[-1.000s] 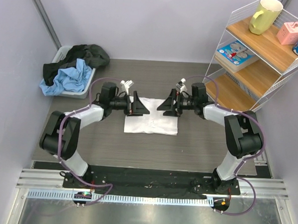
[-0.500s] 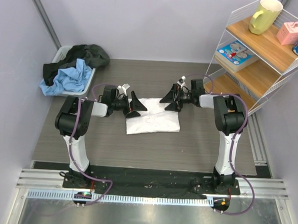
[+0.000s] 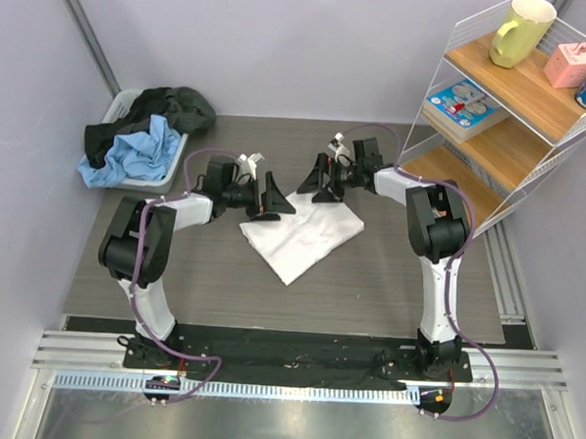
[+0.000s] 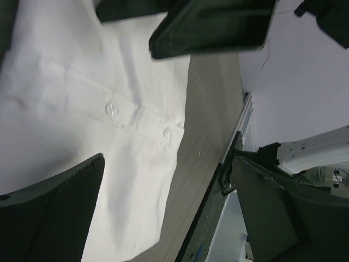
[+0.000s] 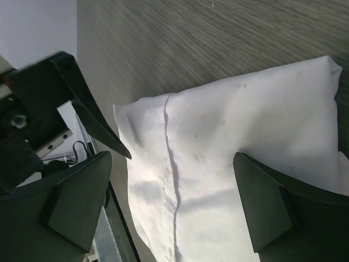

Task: Fold and stack the long sleeve shirts
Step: Fold the shirt

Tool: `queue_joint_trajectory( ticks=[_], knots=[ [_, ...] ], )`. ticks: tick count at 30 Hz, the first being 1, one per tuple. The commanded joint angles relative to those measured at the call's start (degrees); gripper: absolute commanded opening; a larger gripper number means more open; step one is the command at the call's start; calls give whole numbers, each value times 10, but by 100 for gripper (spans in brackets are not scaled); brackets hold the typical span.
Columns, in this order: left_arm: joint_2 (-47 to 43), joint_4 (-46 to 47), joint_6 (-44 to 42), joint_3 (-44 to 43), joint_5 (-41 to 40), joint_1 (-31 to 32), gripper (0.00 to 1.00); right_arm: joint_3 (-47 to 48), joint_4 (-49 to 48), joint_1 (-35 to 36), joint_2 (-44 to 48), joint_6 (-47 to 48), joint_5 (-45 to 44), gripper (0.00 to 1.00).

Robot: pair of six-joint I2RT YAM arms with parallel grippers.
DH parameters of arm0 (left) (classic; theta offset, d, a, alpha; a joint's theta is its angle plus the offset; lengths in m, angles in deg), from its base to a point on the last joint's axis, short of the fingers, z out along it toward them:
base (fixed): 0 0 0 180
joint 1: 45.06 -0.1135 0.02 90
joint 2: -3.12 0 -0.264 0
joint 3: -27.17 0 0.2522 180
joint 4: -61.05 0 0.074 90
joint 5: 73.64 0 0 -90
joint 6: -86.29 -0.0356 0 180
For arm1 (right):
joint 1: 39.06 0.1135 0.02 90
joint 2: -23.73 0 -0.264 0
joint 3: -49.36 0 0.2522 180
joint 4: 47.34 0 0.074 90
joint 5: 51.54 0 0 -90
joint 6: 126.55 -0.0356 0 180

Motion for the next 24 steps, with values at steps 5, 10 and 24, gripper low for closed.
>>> queue_joint_trajectory(
  ticks=[5, 10, 24],
  knots=[
    [109, 14, 38, -35, -52, -48, 100, 12, 19, 18, 0, 35, -51, 100],
    [95, 44, 56, 29, -37, -51, 100, 71, 50, 39, -71, 70, -70, 99],
    [-239, -158, -37, 153, -58, -141, 100, 281, 248, 114, -54, 349, 7, 98]
  ],
)
